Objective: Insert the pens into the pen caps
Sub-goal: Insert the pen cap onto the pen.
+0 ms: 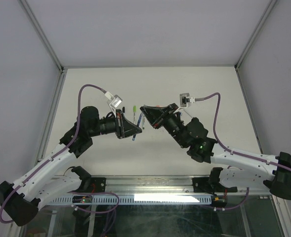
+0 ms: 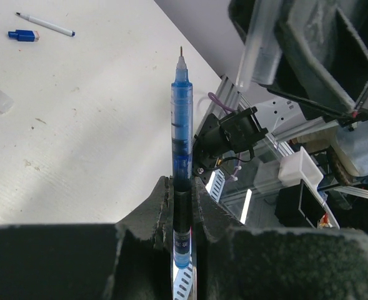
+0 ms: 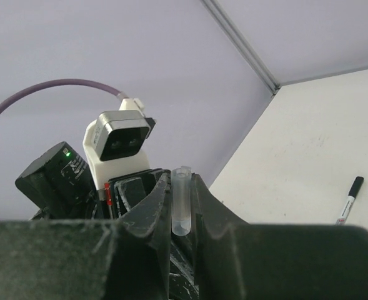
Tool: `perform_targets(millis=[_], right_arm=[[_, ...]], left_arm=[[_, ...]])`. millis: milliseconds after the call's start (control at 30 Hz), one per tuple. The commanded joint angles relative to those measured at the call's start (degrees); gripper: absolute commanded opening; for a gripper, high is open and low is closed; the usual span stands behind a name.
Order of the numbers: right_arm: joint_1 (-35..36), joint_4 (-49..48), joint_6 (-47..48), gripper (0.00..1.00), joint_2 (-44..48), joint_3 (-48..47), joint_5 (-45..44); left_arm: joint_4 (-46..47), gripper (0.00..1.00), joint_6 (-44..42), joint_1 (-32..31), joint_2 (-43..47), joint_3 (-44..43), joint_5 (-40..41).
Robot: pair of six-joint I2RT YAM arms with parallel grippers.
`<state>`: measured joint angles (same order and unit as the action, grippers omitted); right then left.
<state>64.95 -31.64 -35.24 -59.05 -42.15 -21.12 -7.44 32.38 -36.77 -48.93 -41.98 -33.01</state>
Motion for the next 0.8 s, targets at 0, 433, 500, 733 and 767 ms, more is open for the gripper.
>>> perform_targets(millis=[0,433,500,733,767], right_arm=[[0.4,-10.9,-2.0,0.0,0.9,2.1,-6.2],[0.4,-15.0,-3.6,0.0,-1.1,3.8,-10.5],[0.4,-15.0,-3.7,0.0,-1.2,3.8,-10.7],[0.4,-14.9,-4.1,0.0,-1.9,3.7,-10.8],[0.4,-14.9,-4.1,0.0,-2.0,3.7,-10.7]], left_arm=[[3.8,0.0,-0.7,-0.4,1.7,-1.3,0.2],[5.1,0.0,0.1,-0.4,0.8,-1.1,-2.5],[5.2,0.0,0.1,-0.4,0.8,-1.2,-2.8],[5.6,0.0,0.0,-0.4,-0.1,-1.1,-5.0],[5.7,0.0,0.0,-0.4,-0.1,-1.1,-5.3]])
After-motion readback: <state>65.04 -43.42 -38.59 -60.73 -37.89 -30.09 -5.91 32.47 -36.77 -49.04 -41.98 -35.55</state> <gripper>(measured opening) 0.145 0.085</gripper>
